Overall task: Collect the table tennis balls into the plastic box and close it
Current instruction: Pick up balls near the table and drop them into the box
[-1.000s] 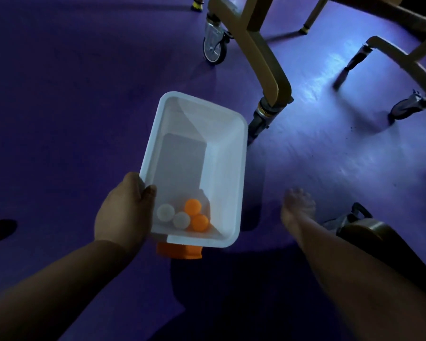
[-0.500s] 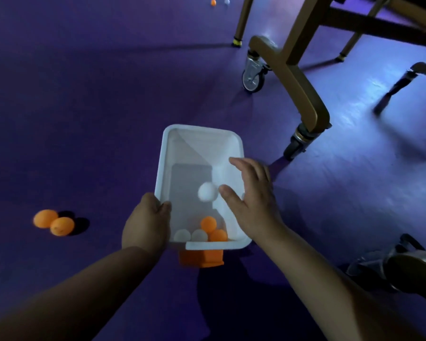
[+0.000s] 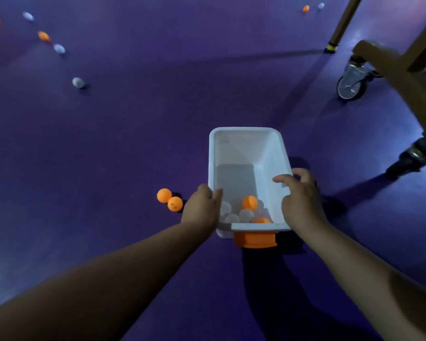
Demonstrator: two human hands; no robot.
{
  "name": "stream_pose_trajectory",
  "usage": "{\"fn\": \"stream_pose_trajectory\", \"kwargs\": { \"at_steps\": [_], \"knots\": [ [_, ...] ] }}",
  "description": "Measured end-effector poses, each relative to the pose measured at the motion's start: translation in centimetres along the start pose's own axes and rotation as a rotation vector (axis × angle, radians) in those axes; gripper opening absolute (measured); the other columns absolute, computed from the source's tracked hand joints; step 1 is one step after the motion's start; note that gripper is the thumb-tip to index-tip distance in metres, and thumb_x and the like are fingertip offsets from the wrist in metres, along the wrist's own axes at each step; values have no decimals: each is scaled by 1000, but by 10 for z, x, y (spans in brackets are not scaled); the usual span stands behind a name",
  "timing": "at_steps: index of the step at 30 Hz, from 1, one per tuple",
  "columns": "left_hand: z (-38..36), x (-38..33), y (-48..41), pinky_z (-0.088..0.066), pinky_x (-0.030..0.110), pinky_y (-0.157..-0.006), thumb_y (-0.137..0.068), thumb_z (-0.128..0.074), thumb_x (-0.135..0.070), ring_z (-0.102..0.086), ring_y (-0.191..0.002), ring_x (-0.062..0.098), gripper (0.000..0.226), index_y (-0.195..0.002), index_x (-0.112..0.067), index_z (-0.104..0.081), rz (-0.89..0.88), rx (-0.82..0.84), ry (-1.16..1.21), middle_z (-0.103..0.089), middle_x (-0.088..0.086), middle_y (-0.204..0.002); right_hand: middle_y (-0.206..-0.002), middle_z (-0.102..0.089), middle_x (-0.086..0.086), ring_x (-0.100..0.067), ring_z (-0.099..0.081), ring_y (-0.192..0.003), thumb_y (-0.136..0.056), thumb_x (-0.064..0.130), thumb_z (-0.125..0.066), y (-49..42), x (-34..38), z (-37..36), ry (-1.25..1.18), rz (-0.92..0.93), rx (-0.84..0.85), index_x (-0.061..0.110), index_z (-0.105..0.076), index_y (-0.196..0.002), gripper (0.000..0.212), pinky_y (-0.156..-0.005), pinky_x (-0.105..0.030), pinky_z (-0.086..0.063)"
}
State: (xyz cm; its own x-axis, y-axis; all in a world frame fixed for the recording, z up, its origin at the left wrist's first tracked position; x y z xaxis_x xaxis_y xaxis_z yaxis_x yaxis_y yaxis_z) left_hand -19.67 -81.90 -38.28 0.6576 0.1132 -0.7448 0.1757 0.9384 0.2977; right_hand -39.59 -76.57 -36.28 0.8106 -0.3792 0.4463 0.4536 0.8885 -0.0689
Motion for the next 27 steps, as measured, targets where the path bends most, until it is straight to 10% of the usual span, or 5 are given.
{"fn": "stream_pose_trajectory", "kwargs": {
  "at_steps": [3, 10, 16, 23, 27],
  "knots": [
    [14, 25, -2, -54, 48, -72, -100, -35, -34, -61, -86, 34, 36, -106, -7, -58, -60, 45, 70, -63, 12, -93, -134, -43, -8, -31, -38, -118, -75, -22, -36, -1, -3, -4, 5, -32, -48, 13, -67, -110, 58, -81, -28, -37],
    [22, 103, -19, -48, 36, -94, -93, -42, -1, -32, -135, 26, 60, -148, -18, -26, -319, 31, -726, -22, 3, -155, -132, -45, -10, -32, -39, -118, -77, -22, -38, 3, -2, -6, 20, -51, -79, 10, -69, -104, 52, -81, -31, -38],
    [19, 101, -23, -52, 36, -57, -53, -82, -3, -60, -72, 30, 54, -105, -11, -69, -518, -225, -789, -63, 12, -92, -131, -44, -8, -27, -38, -118, -79, -20, -39, 5, 0, -8, 19, -71, -81, 9, -69, -102, 48, -80, -29, -37],
    [17, 115, -19, -51, 39, -58, -78, -60, -16, -52, -67, 34, 11, -77, -7, -65, -592, -265, -699, -59, 14, -80, -133, -43, -7, -25, -38, -118, -80, -19, -40, 5, 1, -7, 29, -89, -81, 9, -68, -103, 45, -79, -28, -36],
    [49, 110, -28, -38, 34, -59, -88, -49, -6, -49, -79, 32, 12, -96, -2, -56, -160, -432, -169, -46, 18, -108, -133, -45, -8, -25, -39, -118, -79, -19, -41, 5, 2, -6, 31, -84, -91, 7, -68, -102, 44, -78, -27, -35]
  ]
}}
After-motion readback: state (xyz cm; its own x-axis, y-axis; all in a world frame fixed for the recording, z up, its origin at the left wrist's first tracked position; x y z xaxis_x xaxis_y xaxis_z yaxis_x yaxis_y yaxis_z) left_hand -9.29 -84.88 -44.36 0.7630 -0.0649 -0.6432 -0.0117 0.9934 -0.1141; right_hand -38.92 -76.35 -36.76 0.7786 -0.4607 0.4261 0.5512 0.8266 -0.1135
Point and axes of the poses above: each hand's wrist, its own y-axis away from the middle knuckle, its own z-axis out of the back of the hand, x = y × z, the point moved 4 cm from there along -y, towards the middle knuckle
